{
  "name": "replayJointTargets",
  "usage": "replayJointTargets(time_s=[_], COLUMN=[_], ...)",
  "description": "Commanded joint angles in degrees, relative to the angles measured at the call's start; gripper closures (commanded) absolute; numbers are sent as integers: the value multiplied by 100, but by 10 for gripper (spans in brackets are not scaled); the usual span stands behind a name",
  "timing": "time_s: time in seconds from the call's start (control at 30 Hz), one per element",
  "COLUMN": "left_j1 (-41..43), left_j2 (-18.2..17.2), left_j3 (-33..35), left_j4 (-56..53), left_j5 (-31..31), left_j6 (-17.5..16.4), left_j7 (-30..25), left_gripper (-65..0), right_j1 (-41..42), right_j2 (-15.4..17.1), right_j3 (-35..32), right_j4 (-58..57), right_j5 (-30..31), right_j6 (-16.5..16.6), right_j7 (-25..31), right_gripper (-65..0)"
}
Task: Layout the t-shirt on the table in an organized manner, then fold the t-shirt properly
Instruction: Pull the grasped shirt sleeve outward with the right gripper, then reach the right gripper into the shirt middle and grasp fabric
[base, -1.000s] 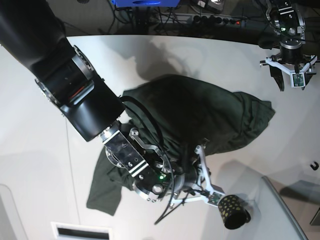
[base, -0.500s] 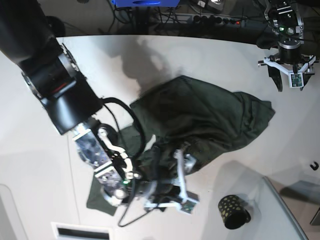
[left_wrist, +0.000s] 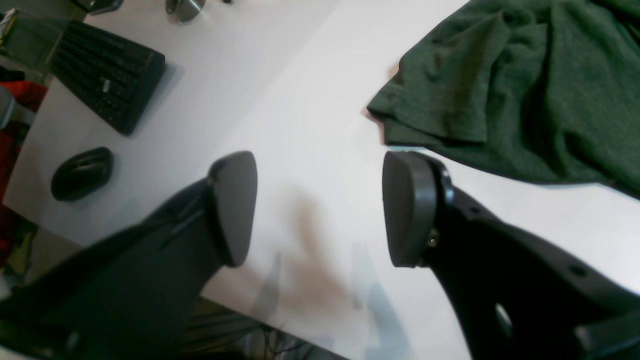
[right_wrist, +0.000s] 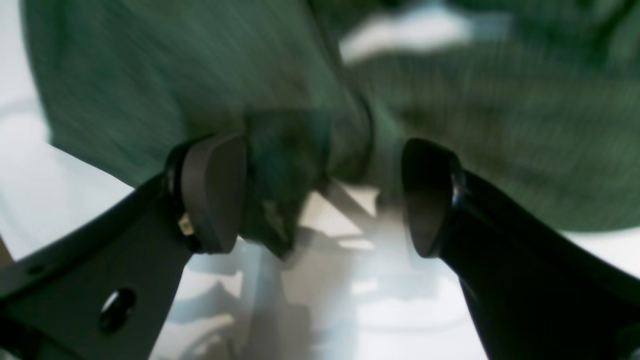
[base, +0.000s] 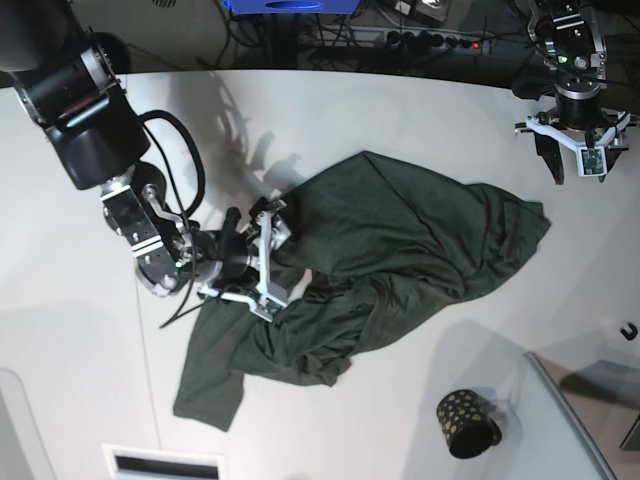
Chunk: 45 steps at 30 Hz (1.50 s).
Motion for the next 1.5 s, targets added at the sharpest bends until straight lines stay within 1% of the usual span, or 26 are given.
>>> replayJointTargets(time_s=[0.0,0.03,0.1,0.17,0.23,0.4,0.47,0.5,0.57,0.67,0.73,0.83,0.9,0.97,1.07,1.13,1.27,1.33,1.47], left_j1=[48,66,75,145,154,163,154,154,154,127,127,110,110,110,110,110,92,92,92], left_j2=[-65,-65,-65,-65,-74,-74,-74,-74,-74,-74,-74,-74,-74,-83,-100,-100,-91,-91,-100], left_j3=[-31,-31,-31,-48,-40,-40,-31,-31,-31,-31,-31,-31,-31,-31,-31,-31,-31,-31,-48], left_j4=[95,95,77,77,77,77,77,77,77,77,77,77,68,68,68,68,68,68,68], left_j5=[-11,-11,-11,-11,-11,-11,-11,-11,-11,-11,-11,-11,-11,-11,-11,-11,-11,-11,-11], left_j6=[76,76,76,76,76,76,76,76,76,76,76,76,76,76,76,76,76,76,76], left_j7=[-134,-134,-134,-143,-152,-143,-143,-143,-143,-143,-143,-143,-143,-143,-143,-143,-152,-152,-160], left_gripper=[-375,-375,-375,-375,-375,-375,-375,-375,-375,-375,-375,-375,-375,-375,-375,-375,-375,-375,-375], right_j1=[233,250,294,417,584,1024,1024,998,857,628,470,145,-145,-532,-1200,-1649,-2334,-2712,-3574], right_j2=[-24,-15,-15,-15,-15,-76,-76,-50,3,143,161,161,205,381,636,838,1119,1269,1515], right_j3=[239,494,1065,1391,1426,1426,1294,1109,652,37,-271,-394,-359,-227,-51,-25,-25,-25,-16], right_j4=[75,58,-65,-355,-821,-2289,-2404,-2413,-2386,-2377,-2377,-2298,-1991,-1410,-241,612,1939,2537,3434], right_j5=[104,104,104,104,104,104,104,104,104,104,104,104,104,104,104,104,104,104,113], right_j6=[-21,-144,-504,-715,-733,-750,-768,-873,-1357,-1955,-2157,-2236,-2236,-2262,-2517,-2737,-3089,-3203,-3265], right_j7=[287,296,323,525,806,1237,1316,1325,1316,1316,1316,1307,1237,1043,806,613,270,59,-135], right_gripper=[-452,-452,-452,-452,-452,-450,-396,-345,-233,-111,-62,-3,0,0,0,0,0,0,0])
